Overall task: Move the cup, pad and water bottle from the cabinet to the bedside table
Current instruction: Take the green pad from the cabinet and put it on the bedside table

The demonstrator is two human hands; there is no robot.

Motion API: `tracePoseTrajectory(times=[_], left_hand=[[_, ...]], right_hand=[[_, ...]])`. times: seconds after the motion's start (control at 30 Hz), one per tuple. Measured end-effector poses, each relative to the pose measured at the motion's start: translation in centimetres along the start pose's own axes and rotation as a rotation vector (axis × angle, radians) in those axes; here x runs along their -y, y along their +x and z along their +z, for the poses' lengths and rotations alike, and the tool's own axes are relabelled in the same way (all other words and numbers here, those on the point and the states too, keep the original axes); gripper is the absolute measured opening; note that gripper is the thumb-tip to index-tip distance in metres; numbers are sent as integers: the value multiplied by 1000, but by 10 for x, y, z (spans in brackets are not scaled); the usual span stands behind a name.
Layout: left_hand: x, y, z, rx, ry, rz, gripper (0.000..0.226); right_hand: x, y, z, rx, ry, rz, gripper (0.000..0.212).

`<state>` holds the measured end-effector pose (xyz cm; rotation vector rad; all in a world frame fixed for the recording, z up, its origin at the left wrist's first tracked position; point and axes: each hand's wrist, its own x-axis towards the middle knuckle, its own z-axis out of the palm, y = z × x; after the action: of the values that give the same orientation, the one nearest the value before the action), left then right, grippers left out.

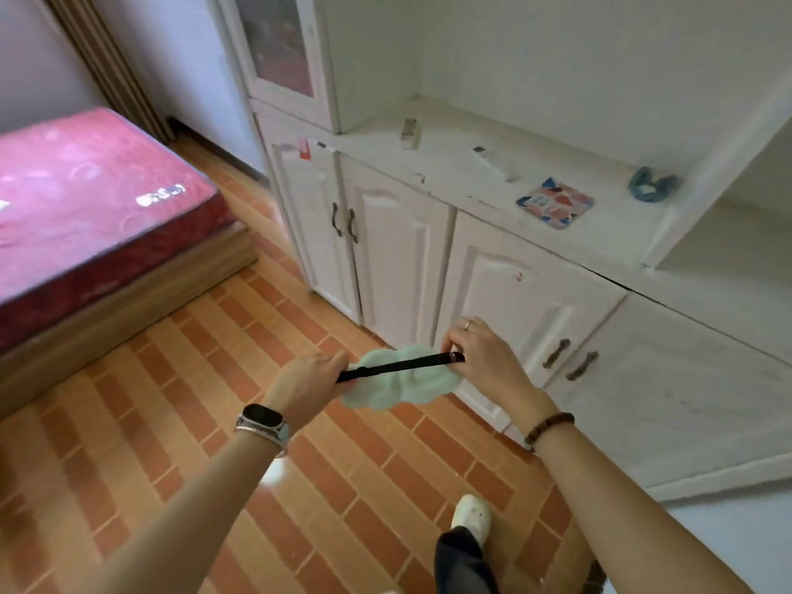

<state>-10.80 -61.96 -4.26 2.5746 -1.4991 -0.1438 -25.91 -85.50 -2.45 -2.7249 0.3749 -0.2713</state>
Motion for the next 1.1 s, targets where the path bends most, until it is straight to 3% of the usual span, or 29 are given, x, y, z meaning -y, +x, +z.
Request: tracePoseTrajectory(times=[0.43,0.67,0.87,1.1], left_hand=[[144,-197,-27,-264,29,-651,29],[213,-240,-30,-236,89,-922,29],[262,-258,-54,-247,128,-1056,33],[306,-301,-60,-289,100,-1232,31]], right_hand=[[214,98,107,300,55,-413,20],[307,174,166,468,173,-567,28],[382,239,209,568,194,-724,12],[474,275,256,620,212,-908,15]])
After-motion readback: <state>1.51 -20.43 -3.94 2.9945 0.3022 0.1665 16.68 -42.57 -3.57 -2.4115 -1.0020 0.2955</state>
